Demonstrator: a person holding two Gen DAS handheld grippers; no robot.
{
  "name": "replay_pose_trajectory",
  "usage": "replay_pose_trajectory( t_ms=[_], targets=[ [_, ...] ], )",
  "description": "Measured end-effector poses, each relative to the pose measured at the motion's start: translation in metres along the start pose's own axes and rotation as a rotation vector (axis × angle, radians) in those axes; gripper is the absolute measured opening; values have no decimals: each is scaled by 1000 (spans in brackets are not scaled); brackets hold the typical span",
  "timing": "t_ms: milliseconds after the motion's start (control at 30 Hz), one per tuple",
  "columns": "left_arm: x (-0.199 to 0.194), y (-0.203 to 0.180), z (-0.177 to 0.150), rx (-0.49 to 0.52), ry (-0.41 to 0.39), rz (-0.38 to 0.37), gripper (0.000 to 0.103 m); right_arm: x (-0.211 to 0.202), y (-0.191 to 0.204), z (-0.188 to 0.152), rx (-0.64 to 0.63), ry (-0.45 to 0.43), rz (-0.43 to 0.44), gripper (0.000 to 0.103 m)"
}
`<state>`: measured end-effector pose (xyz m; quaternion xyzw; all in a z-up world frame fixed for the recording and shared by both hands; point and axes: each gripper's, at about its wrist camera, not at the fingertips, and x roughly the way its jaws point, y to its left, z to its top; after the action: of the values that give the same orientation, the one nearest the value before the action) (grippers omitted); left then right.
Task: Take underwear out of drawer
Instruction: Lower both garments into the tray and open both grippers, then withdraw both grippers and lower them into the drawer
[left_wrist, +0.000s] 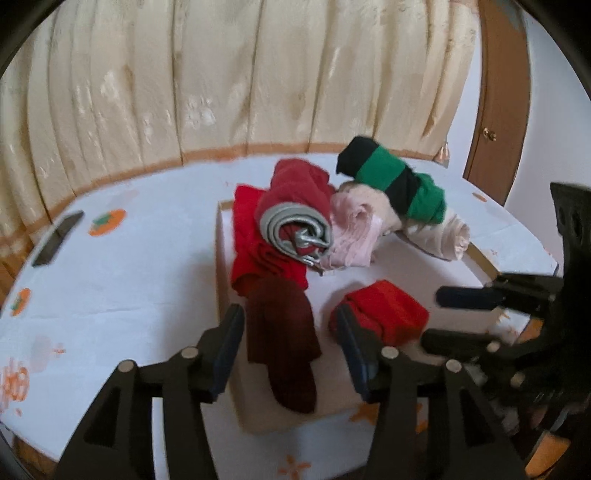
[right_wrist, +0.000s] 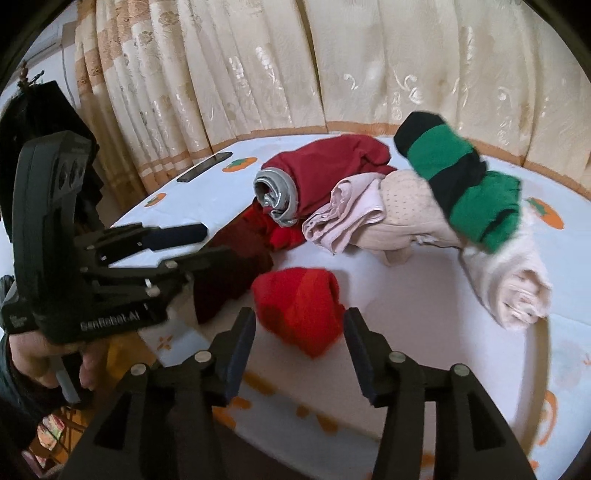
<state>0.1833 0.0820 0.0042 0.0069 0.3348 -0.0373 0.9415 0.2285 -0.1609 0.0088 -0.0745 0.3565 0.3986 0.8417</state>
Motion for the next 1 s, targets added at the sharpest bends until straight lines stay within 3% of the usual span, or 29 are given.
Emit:
replay_pose_trajectory(
  t_ms=[100, 200, 567, 767, 900, 1000],
  targets=[
    [-27, -18, -17, 112, -34, 6, 54, -27, 3, -15, -54, 15, -22, 53],
    [-42, -37, -37, 187, -18, -30, 64, -54, 4, -40, -124, 56, -52, 54],
    [-57, -109, -86, 353, 101, -172, 64, -103, -23, -124, -134, 185, -145, 54],
    [-46, -152, -115, 470, 256, -302, 64, -104, -31, -152, -161, 271, -158, 54],
    [-30, -169, -128, 484, 400, -405, 64, -96, -31, -171, -252, 394, -169, 54],
    [-16, -174, -131, 460, 480, -442, 64, -84, -30, -182, -330, 489, -183, 54]
  ],
)
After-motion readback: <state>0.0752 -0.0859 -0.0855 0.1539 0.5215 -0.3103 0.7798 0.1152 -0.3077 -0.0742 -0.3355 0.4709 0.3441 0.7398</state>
